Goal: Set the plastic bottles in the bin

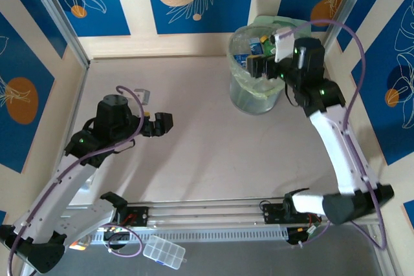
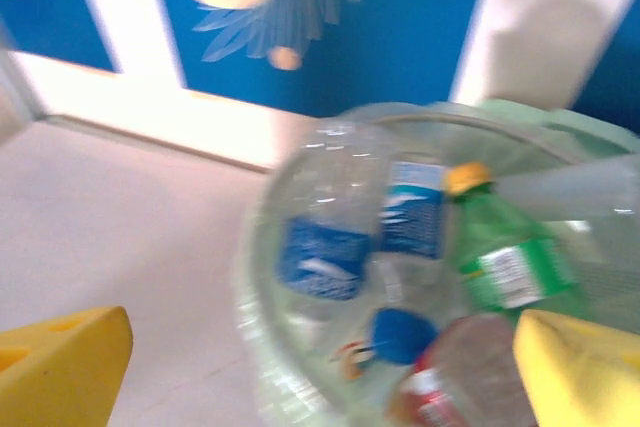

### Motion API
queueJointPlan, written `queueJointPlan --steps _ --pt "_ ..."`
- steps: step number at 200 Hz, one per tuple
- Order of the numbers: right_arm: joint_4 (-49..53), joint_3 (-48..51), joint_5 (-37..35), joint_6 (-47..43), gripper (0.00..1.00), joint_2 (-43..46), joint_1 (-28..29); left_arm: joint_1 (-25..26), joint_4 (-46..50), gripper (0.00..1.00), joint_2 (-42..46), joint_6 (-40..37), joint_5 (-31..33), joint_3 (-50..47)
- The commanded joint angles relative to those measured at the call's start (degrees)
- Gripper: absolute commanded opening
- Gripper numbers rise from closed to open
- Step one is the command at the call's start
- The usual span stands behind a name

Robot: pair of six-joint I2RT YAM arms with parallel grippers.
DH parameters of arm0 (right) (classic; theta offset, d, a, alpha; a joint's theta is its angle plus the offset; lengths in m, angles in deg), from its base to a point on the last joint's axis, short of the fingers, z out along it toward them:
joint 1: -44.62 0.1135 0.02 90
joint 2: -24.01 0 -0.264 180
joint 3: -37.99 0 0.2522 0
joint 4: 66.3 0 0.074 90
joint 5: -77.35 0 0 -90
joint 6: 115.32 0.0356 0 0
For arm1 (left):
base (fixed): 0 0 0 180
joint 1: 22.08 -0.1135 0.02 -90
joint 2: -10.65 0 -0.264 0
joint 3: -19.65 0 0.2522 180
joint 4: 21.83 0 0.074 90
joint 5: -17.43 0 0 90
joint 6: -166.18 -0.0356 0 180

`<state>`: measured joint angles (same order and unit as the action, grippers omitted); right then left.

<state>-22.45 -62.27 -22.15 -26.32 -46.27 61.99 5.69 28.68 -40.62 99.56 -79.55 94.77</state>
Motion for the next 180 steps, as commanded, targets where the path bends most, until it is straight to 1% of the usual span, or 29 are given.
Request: queueJointPlan --steps 1,23,35,46,57,63,71,76,85,89,95,100,105,119,133,156,173,180 --pt "-0.9 6.9 7.3 0.6 0.99 6.5 4.3 -0.6 2.7 0.99 1.8 -3.0 10.4 2.6" --pt "-5.0 16.6 12.0 0.0 0.99 15.4 7.6 -0.6 -1.7 0.99 5.7 -5.1 17.2 -0.8" --pt "-8.0 23.7 12.7 -0.8 0.99 19.6 8.2 -0.6 -6.1 0.99 8.4 -7.9 18.6 -4.3" --pt "-12.0 30.6 12.8 -3.5 0.99 22.9 8.6 -0.6 -12.7 0.99 11.3 -12.5 16.0 -9.1" --pt "-14.3 36.9 11.8 -8.3 0.99 25.6 9.6 -0.6 -22.8 0.99 14.6 -20.2 9.5 -15.8" --pt "-14.5 40.0 13.6 -13.5 0.99 26.8 10.2 -0.6 -26.8 0.99 16.2 -21.9 7.2 -18.9" --pt "-15.6 43.7 16.4 -18.5 0.99 28.8 10.6 -0.6 -31.9 0.99 17.7 -23.2 6.8 -22.4" --pt "-18.7 46.4 16.1 -17.5 0.99 30.0 10.6 -0.6 -35.2 0.99 18.3 -24.3 6.7 -24.7" --pt "-26.9 52.2 14.8 -12.5 0.99 32.2 10.4 -0.6 -40.9 0.99 19.0 -27.2 5.5 -28.8" --pt "-30.3 54.7 16.1 -11.9 0.99 32.9 10.2 -0.6 -43.2 0.99 19.1 -28.3 5.0 -30.7" --pt "-34.5 58.3 18.8 -13.3 0.99 33.5 10.1 -0.6 -47.0 0.99 19.2 -29.2 4.3 -33.2" --pt "-37.1 60.7 21.1 -15.0 0.99 33.5 10.1 -0.6 -50.3 0.99 19.0 -29.3 4.0 -35.3" --pt "-39.5 62.7 21.6 -15.7 0.99 33.2 10.2 -0.6 -54.0 0.99 18.5 -29.3 4.2 -37.1" --pt "-45.2 66.2 18.5 -15.5 0.99 30.0 10.3 -0.6 -61.4 0.99 15.8 -29.6 5.9 -41.4" --pt "-46.6 67.8 17.0 -17.1 0.99 26.5 9.5 -0.6 -63.8 0.99 12.2 -30.8 10.5 -42.9" --pt "-47.5 68.3 13.2 -14.4 0.99 20.8 6.1 -0.6 -67.9 0.99 6.1 -33.0 19.6 -44.2" --pt "-51.4 68.5 9.0 -10.3 0.99 15.5 2.4 -0.6 -70.4 0.99 0.5 -35.4 19.7 -43.9" --pt "-52.9 68.5 7.8 -9.1 0.99 13.1 0.6 -0.9 -71.4 0.99 -2.1 -35.1 22.0 -43.8"
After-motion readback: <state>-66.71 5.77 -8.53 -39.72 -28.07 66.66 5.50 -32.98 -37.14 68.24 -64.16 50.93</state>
